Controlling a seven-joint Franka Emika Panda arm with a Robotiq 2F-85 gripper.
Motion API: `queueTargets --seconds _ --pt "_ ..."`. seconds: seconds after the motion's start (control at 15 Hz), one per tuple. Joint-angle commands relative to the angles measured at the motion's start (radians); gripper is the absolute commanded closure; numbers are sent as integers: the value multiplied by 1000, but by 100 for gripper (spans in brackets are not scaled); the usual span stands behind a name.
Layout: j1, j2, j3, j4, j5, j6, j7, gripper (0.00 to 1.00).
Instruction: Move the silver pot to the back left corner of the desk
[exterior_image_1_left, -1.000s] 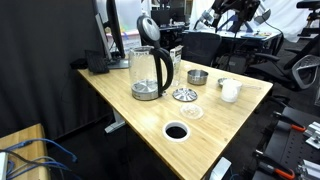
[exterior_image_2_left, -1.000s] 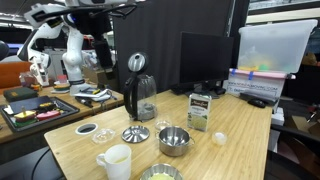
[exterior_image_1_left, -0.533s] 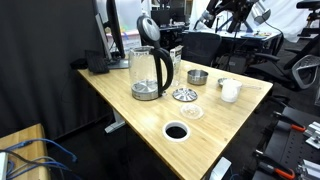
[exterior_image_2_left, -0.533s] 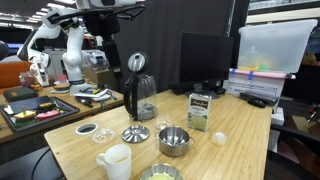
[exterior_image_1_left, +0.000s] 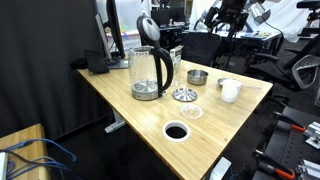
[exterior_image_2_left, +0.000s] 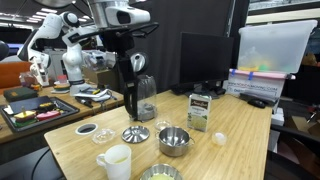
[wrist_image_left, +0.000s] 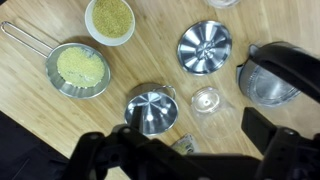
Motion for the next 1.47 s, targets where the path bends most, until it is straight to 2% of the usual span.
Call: queueTargets --seconds 0.0,0.33,0.4,0.6,0.93,1.0,1.4 --pt "-57 160 21 91 -104 74 107 0" --pt "-45 378 -28 216 -176 90 244 0" --pt "-19 321 -44 170 -143 91 192 0" --pt "-13 387 -62 212 -156 92 219 0" --pt "-12 382 -61 215 -156 92 223 0" --pt "-16 395 -65 227 -203 83 287 0" --pt "-1 512 -112 287 -129 91 345 0"
